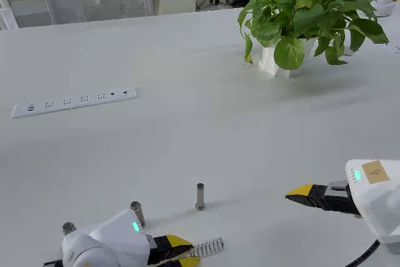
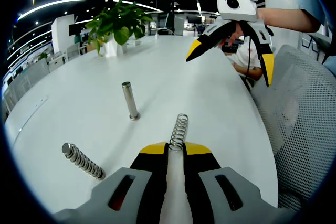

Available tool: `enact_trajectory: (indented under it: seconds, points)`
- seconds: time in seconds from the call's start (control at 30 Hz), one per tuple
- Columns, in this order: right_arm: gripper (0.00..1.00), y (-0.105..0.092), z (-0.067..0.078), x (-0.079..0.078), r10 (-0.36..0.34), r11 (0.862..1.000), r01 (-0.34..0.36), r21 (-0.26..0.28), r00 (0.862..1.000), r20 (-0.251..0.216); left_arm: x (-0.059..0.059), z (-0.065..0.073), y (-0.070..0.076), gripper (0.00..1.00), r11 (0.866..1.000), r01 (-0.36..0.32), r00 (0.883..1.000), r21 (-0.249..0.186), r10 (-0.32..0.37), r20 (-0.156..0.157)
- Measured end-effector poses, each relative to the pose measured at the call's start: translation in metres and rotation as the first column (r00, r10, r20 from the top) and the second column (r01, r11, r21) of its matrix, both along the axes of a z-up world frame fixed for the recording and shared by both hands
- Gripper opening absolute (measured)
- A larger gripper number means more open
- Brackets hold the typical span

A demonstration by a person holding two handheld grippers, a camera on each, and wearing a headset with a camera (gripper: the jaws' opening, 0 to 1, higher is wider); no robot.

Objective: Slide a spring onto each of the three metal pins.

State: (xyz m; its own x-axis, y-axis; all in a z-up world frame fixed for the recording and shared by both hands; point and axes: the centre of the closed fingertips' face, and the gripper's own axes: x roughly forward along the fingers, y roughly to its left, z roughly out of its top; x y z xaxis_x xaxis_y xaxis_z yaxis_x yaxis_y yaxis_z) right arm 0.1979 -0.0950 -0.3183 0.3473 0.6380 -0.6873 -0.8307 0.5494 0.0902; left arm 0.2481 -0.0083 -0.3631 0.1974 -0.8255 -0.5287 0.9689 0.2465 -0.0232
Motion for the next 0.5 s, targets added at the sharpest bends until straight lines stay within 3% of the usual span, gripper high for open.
enact_trajectory:
  seconds: [0.2, 0.33, 0.5]
  points:
    - [0.98, 0.0011, -0.0020, -0.0019, 0.001, 1.000, -0.001, 0.000, 1.000, -0.006, 0.0004, 0.0042, -0.0013, 0.07, 1.000, -0.009, 1.000, -0.017, 0.009, -0.007]
    - [0.98, 0.0021, -0.0022, -0.0022, 0.001, 1.000, -0.001, 0.002, 1.000, -0.008, -0.0006, 0.0052, 0.0008, 0.07, 0.999, -0.025, 0.999, -0.030, 0.024, -0.035]
    - [0.97, 0.0042, -0.0020, -0.0031, 0.006, 1.000, -0.006, 0.005, 1.000, -0.009, -0.0028, 0.0083, 0.0049, 0.07, 0.998, -0.039, 0.998, -0.041, 0.037, -0.048]
